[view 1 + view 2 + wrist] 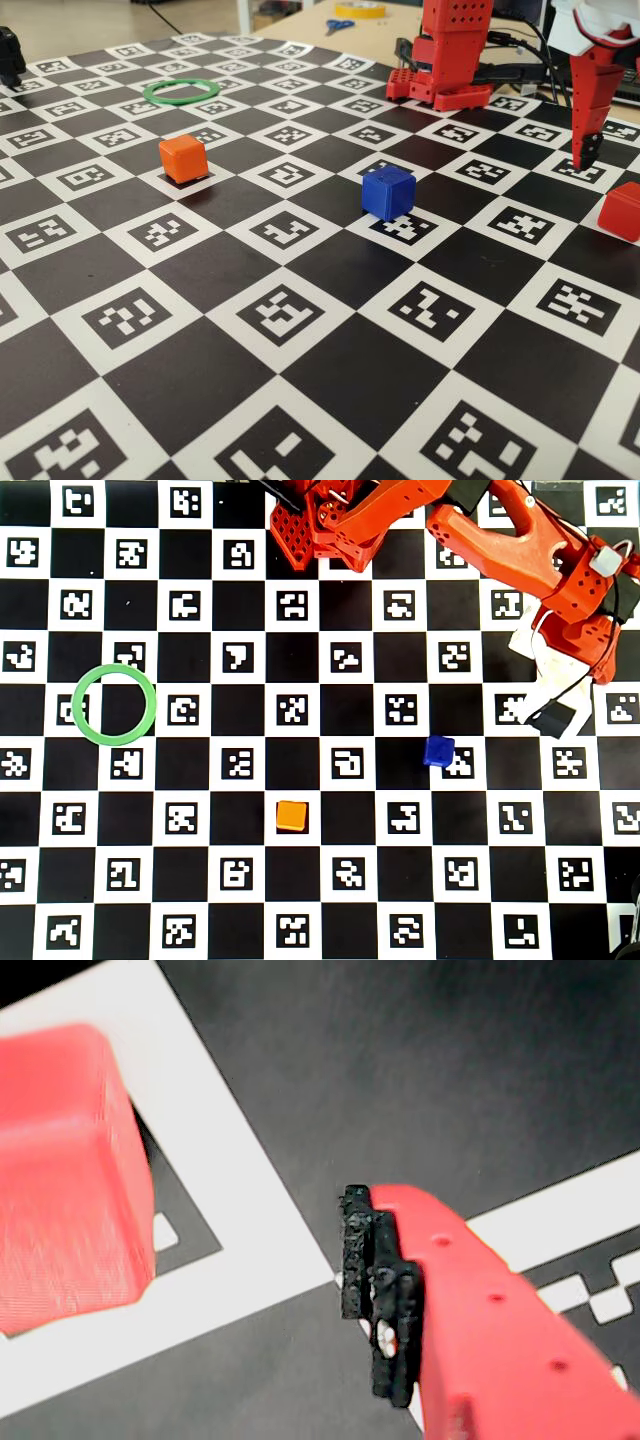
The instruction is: Grab the red cube then put it in the green circle then put the blue cube on top and finally the orange cube on top
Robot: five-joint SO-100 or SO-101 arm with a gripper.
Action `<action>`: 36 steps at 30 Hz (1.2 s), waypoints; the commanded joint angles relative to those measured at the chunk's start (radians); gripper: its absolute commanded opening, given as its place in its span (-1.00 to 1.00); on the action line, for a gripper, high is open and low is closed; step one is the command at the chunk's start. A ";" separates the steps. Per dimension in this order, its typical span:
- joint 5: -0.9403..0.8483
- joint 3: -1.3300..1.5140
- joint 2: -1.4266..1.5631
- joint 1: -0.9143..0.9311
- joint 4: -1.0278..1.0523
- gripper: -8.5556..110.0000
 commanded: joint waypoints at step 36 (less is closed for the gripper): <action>0.051 -0.118 -0.089 -0.023 -0.126 -0.06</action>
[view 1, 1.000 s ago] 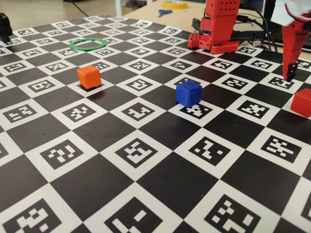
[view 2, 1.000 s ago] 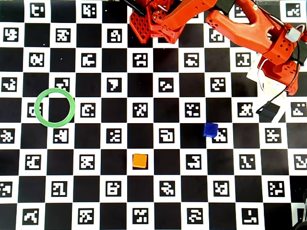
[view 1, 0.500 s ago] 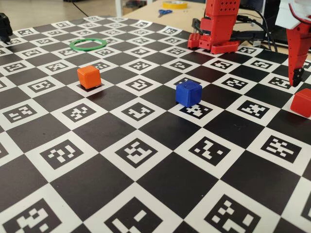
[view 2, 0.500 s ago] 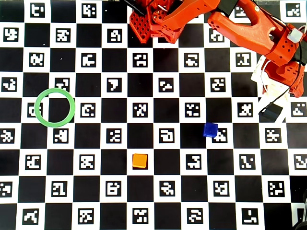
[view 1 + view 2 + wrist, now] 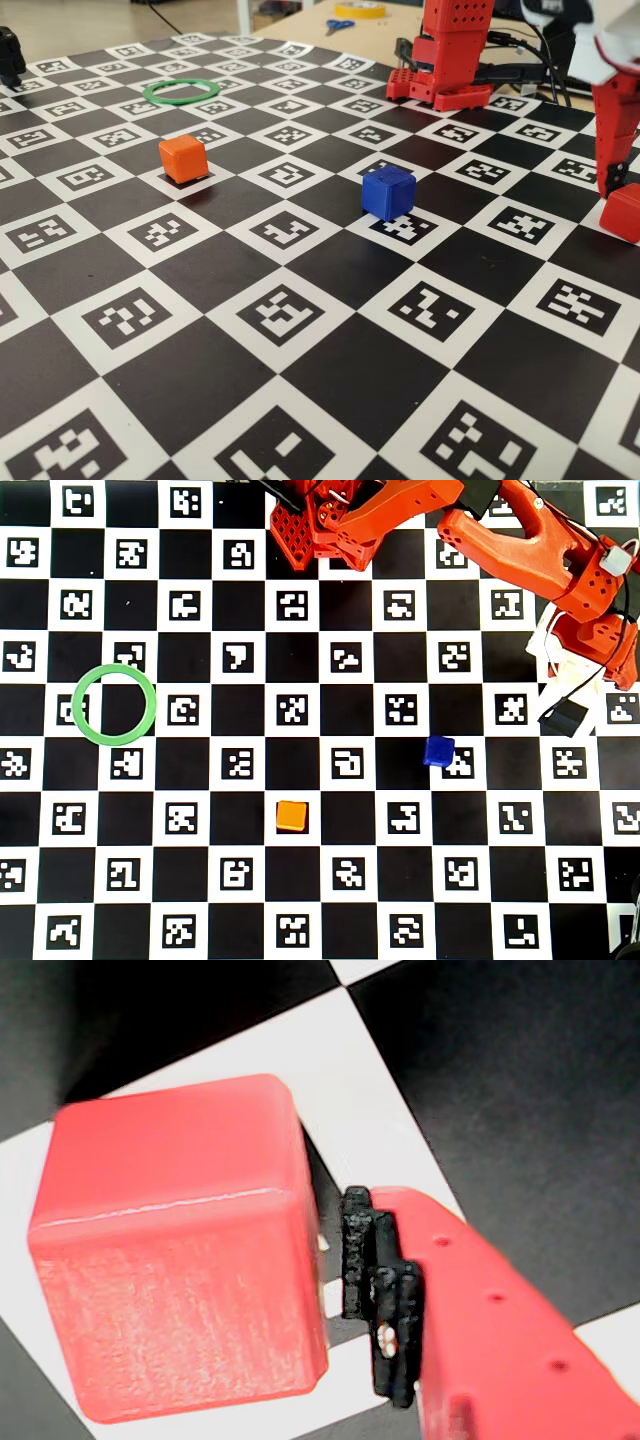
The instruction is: Grab the red cube then put it in the green circle then put the blue cube on top and finally the orange cube on top
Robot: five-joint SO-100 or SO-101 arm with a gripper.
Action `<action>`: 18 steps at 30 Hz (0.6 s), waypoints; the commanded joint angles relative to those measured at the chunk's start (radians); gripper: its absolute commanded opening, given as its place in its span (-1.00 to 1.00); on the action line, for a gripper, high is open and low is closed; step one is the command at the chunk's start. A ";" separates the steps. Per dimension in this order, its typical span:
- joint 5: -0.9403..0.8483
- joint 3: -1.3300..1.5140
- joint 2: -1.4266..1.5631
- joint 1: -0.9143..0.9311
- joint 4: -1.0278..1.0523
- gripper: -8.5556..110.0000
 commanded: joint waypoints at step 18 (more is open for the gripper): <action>0.008 -0.061 0.032 -0.015 -0.005 -0.72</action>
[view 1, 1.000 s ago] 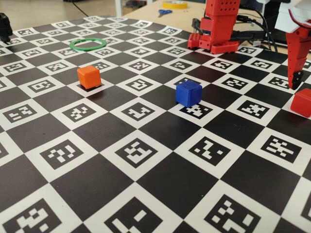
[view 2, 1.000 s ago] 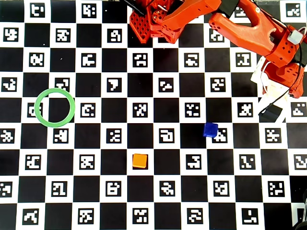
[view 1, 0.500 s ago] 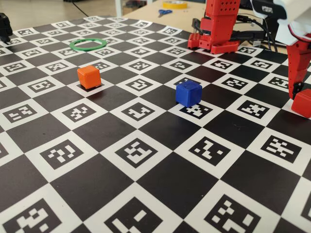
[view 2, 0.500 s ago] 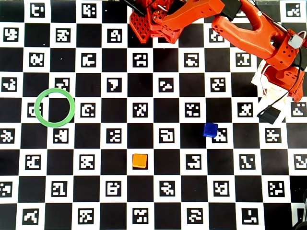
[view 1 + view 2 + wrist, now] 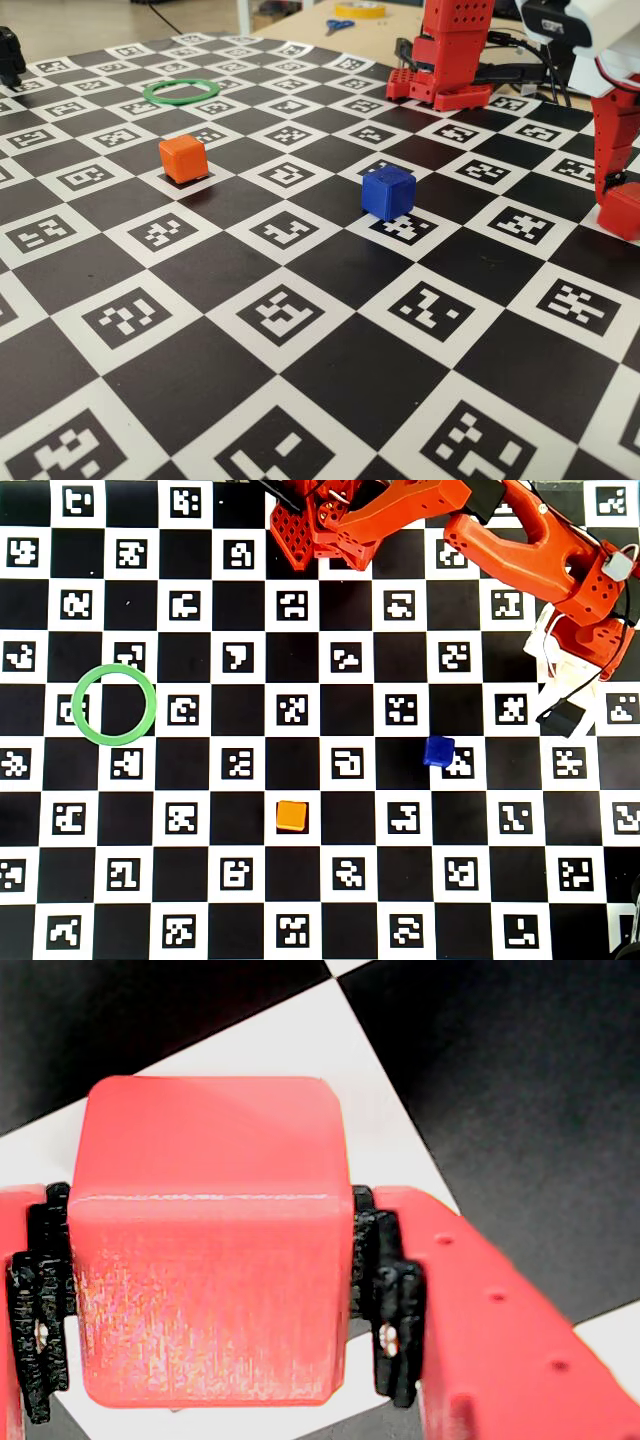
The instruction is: Grab the red cube then put it in the green circle then put the blue cube on top and finally the orange cube on top
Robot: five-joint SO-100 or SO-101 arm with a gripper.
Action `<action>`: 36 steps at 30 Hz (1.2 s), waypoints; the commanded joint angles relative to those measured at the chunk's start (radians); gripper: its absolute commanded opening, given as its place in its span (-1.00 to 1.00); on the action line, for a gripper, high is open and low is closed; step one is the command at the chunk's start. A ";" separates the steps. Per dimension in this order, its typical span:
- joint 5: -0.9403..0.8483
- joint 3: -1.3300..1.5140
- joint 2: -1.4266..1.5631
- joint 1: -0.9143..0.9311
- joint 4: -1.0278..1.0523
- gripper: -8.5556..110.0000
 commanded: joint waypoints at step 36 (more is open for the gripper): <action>-0.437 0.238 0.770 0.933 0.336 -0.75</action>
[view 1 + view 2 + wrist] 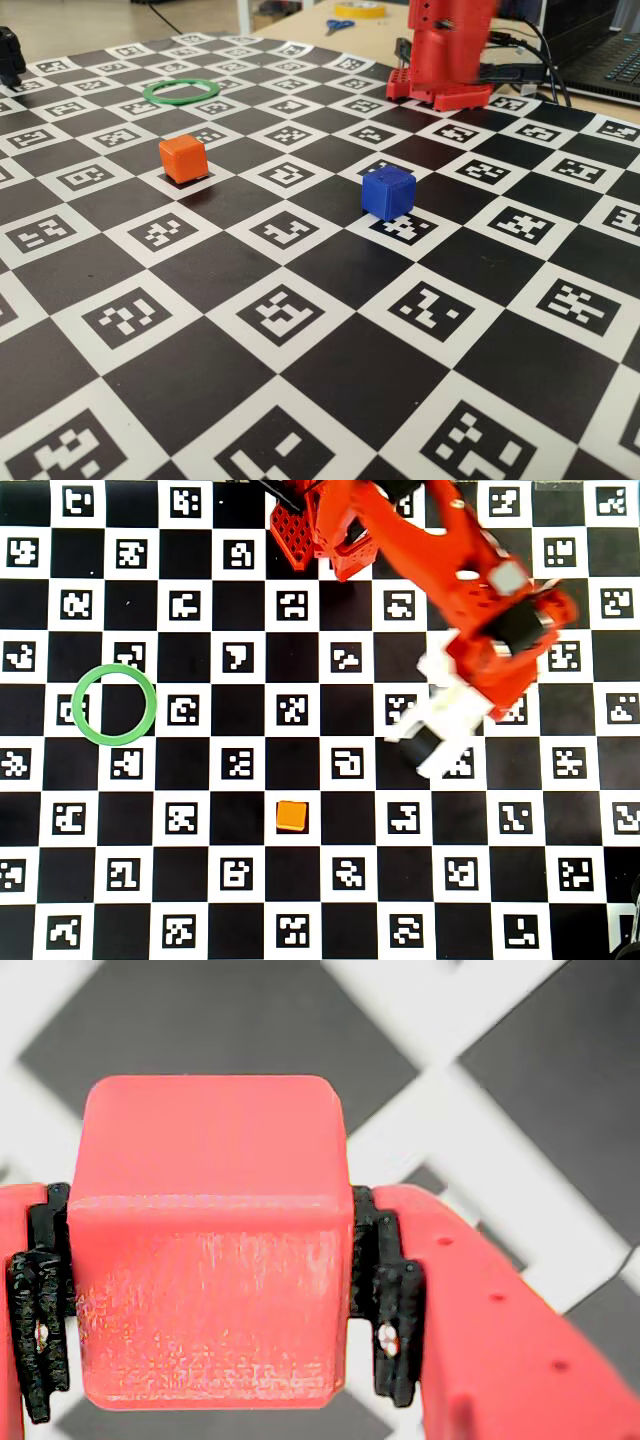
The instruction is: Grab the red cube then put it in the green circle then put the blue cube on top and finally the orange cube on top
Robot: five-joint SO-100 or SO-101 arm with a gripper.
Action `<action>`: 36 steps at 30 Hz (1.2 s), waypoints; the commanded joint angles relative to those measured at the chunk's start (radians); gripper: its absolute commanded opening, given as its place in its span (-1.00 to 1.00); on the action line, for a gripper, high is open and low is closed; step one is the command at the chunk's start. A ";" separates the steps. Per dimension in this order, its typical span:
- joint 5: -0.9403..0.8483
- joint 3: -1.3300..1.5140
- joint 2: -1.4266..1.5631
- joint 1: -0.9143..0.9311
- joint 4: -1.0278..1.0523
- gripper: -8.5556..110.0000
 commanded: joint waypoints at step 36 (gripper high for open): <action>-0.661 -0.440 -0.388 1.220 -0.049 -0.75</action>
